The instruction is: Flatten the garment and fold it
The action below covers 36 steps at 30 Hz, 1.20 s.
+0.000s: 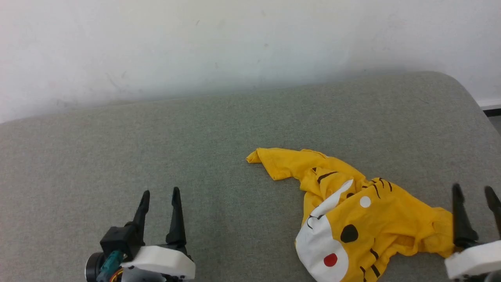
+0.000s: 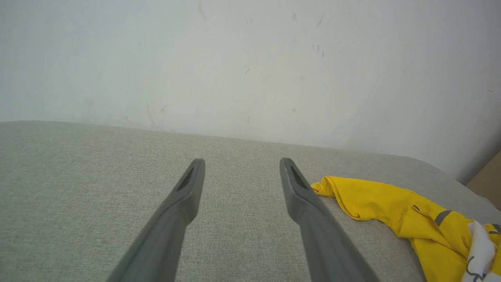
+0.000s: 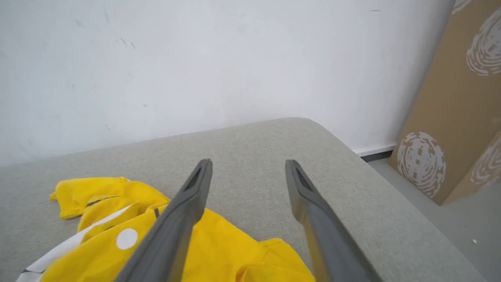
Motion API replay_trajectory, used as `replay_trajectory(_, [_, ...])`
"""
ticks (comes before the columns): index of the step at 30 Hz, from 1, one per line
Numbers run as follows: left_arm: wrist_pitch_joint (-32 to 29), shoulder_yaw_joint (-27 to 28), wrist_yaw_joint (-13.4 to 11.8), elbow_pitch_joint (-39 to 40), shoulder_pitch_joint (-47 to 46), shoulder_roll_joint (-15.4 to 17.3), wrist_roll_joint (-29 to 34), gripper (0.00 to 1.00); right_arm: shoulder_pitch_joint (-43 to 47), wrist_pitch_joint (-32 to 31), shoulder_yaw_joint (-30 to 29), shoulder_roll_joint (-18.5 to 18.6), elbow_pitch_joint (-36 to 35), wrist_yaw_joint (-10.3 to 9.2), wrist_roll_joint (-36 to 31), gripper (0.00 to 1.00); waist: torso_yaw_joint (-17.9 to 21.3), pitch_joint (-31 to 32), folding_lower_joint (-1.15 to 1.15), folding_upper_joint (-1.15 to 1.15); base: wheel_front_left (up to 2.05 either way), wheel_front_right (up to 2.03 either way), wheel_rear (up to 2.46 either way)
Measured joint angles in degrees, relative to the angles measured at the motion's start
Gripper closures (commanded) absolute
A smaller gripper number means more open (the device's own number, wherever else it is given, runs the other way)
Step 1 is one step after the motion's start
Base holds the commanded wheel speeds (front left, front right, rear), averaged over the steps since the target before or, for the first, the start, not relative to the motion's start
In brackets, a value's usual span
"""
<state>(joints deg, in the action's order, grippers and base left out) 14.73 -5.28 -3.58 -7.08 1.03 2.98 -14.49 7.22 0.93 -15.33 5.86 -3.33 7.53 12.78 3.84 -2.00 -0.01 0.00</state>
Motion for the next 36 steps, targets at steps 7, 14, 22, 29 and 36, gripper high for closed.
replay_trajectory(7, [-3.2, -2.8, 1.2, -3.5, -4.8, 0.2, 0.6, 0.0, 0.1, 1.1, 10.8, -1.0, -7.3, 0.01, -3.4, 0.0, 1.8, 0.1, 0.0, 0.0, 0.0, 0.0, 0.0])
replay_trajectory(14, [-9.4, -9.0, 3.7, -11.1, -15.5, 0.0, 0.8, 0.0, -0.1, 0.1, 18.1, 0.5, -9.3, 0.01, -3.3, 0.0, 3.5, -1.9, 0.01, 0.0, 0.0, 0.0, 0.0])
replay_trajectory(22, [-21.3, -18.8, 6.1, -24.2, -29.9, -0.1, -4.5, 0.0, -2.8, 0.7, 20.7, 1.3, -8.1, 0.0, -1.5, 0.0, 5.5, -6.4, 0.02, 0.0, 0.0, 0.0, 0.0])
replay_trajectory(29, [-30.1, -24.8, 5.4, -35.7, -37.9, -0.1, -7.8, 0.0, -4.6, 2.0, 20.7, 1.1, -5.5, 0.0, -0.2, 0.0, 7.7, -10.1, 0.02, 0.0, 0.0, 0.0, 0.0])
replay_trajectory(36, [-37.3, -29.9, 6.1, -41.0, -44.7, 0.1, -11.3, 0.54, -5.6, 2.9, 21.0, 0.6, -3.3, 0.0, 0.4, 0.0, 9.5, -12.4, 0.0, 0.0, 0.0, 0.0, 0.0])
